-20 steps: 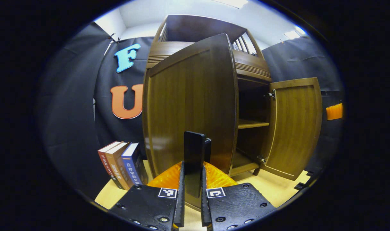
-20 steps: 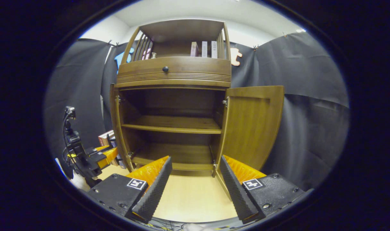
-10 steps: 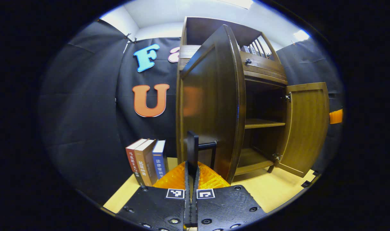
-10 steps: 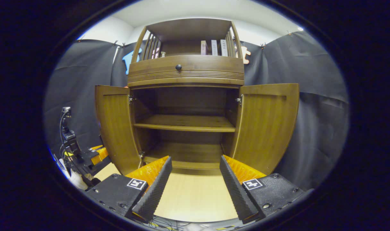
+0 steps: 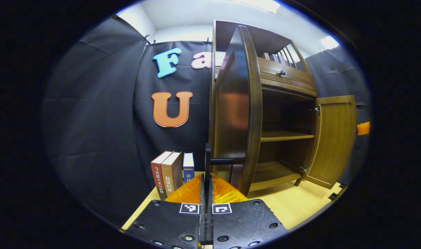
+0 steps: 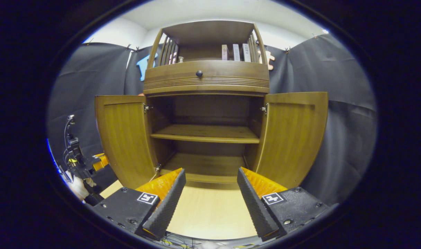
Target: Open the right door of the double-door shoe cabinet with the right hand, and open the left door with the left hand.
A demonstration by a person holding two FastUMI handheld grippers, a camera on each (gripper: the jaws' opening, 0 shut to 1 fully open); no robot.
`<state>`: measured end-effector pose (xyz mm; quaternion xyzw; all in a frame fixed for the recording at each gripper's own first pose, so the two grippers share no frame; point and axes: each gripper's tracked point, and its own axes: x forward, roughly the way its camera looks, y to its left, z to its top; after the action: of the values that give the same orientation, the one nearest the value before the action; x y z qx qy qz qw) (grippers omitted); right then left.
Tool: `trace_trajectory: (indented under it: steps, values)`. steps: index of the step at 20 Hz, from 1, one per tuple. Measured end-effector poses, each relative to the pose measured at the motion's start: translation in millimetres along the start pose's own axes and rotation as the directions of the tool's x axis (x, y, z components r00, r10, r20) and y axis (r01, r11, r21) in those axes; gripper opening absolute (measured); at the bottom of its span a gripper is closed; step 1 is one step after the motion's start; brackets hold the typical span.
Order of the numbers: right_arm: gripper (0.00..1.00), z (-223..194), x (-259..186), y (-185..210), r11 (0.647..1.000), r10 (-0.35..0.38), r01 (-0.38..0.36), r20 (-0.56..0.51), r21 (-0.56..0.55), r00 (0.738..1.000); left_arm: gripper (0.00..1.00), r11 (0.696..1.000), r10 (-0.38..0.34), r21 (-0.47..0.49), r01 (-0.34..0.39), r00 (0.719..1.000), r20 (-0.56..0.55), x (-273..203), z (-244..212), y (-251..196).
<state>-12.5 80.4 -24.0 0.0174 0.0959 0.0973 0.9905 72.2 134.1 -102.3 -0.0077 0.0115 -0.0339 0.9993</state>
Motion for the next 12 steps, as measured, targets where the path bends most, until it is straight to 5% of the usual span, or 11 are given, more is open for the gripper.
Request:
trace_trajectory:
  steps: [1, 3, 4, 12]
  values:
    - [0.95, -0.7, -0.7, -0.5, 1.000, -0.001, 0.001, 0.000, 0.000, 1.000, 0.10, 1.000, -0.009, 0.005, 0.009, 1.000, 0.004, 2.1, -0.5, 3.5]
    - [0.95, -0.9, -1.1, 0.2, 1.000, 0.000, 0.000, -0.002, 0.003, 1.000, 0.10, 0.999, -0.034, 0.007, 0.034, 0.999, 0.009, 3.7, -0.7, 8.5]
    - [0.95, -1.7, -0.7, 1.2, 1.000, 0.001, -0.001, -0.003, 0.003, 1.000, 0.00, 0.999, -0.052, 0.010, 0.052, 0.999, 0.012, 4.4, 0.2, 11.5]
    - [0.95, 0.5, 4.9, 1.2, 1.000, 0.005, -0.005, -0.014, -0.009, 1.000, 0.00, 0.974, -0.227, -0.020, 0.227, 0.974, -0.002, 7.5, 0.7, 33.1]
